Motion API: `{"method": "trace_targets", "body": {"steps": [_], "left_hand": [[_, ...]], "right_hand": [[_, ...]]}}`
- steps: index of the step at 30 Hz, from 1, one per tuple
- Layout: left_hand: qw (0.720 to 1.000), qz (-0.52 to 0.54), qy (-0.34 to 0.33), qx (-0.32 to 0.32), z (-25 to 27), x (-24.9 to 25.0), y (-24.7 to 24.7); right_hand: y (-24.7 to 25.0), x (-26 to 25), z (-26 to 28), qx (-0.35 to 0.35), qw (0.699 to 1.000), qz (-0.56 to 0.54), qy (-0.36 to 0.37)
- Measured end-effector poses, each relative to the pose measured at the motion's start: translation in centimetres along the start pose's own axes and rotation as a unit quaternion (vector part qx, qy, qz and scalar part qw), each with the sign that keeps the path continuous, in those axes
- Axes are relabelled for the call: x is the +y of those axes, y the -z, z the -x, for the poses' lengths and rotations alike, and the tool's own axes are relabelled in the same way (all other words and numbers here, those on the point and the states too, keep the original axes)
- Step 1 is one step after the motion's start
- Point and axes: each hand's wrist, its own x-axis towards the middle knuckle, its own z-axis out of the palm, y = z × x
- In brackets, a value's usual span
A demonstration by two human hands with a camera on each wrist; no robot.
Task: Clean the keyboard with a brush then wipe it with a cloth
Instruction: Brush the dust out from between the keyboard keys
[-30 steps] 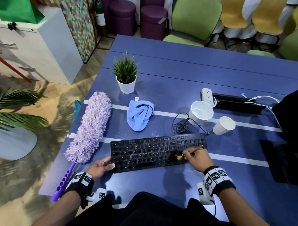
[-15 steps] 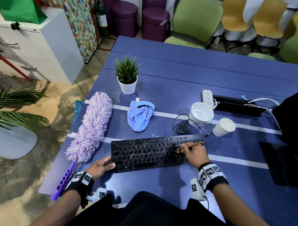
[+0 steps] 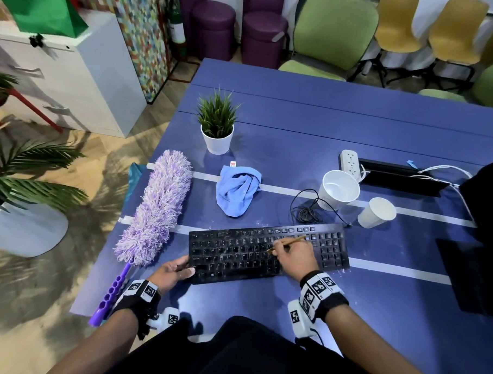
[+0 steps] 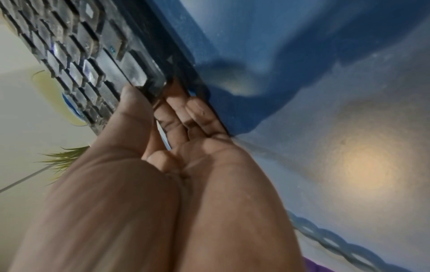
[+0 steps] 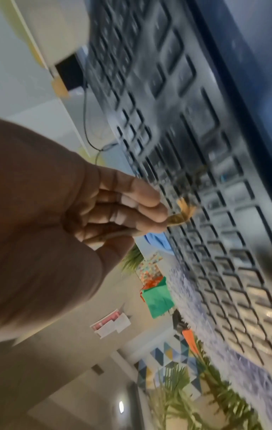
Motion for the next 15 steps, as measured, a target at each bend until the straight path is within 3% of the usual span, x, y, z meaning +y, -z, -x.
{"method": "trace_targets", "body": {"steps": [7, 11, 15], "left_hand": [[1.0, -0.009, -0.006, -0.003, 0.4, 0.4, -0.2], [1.0, -0.008, 0.005, 0.006, 0.1, 0.3, -0.2], [1.0, -0.003, 0.0, 0.012, 0.1, 0.3, -0.4]], "right_hand": [[0.4, 1.4, -1.1, 0.04, 0.998, -0.012, -0.037], [-1.4, -0.3, -0.2, -0.05, 0.999, 0.015, 0.0], [-1.5, -0.4, -0.8, -0.021, 0.998, -0.055, -0.031]]}}
